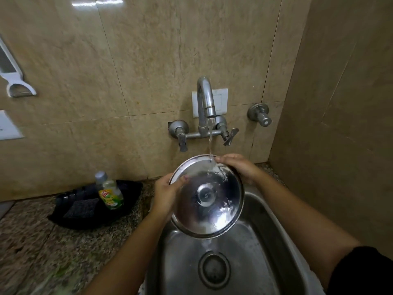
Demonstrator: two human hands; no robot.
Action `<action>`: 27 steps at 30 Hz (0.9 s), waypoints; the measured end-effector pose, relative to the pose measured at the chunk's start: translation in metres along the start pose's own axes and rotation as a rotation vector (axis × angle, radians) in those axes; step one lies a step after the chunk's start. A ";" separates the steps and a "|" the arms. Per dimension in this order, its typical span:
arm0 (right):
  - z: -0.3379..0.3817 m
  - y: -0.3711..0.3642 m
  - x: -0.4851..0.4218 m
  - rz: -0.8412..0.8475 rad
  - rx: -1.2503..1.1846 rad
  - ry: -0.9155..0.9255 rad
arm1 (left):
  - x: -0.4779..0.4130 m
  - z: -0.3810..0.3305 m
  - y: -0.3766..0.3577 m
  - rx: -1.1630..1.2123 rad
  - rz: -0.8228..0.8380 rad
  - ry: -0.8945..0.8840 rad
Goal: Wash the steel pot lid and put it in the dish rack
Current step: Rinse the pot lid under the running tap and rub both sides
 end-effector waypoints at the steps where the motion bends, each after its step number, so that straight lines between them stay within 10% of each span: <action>1: -0.005 0.006 0.000 -0.060 -0.080 -0.008 | 0.003 0.004 0.003 0.057 -0.009 0.041; 9: 0.016 -0.043 -0.016 0.148 0.142 0.098 | -0.015 -0.024 -0.037 -0.524 0.434 0.083; 15: 0.013 -0.008 -0.003 -0.174 0.343 0.193 | -0.014 -0.017 -0.020 -0.180 0.276 0.070; 20: 0.040 -0.055 -0.017 0.066 0.750 0.405 | -0.006 -0.026 -0.038 -0.290 0.330 -0.089; 27: 0.020 -0.011 -0.007 -0.095 0.462 0.260 | -0.007 -0.021 -0.010 -0.128 0.197 0.002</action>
Point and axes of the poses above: each hand's wrist, its own x-axis away from the middle knuckle, its own y-axis out of the back of the hand, z = x × y, the point moved 5 cm from there along -x, towards the middle knuckle, and after that the axes turned 3 degrees about y, right-handed, at the moved point
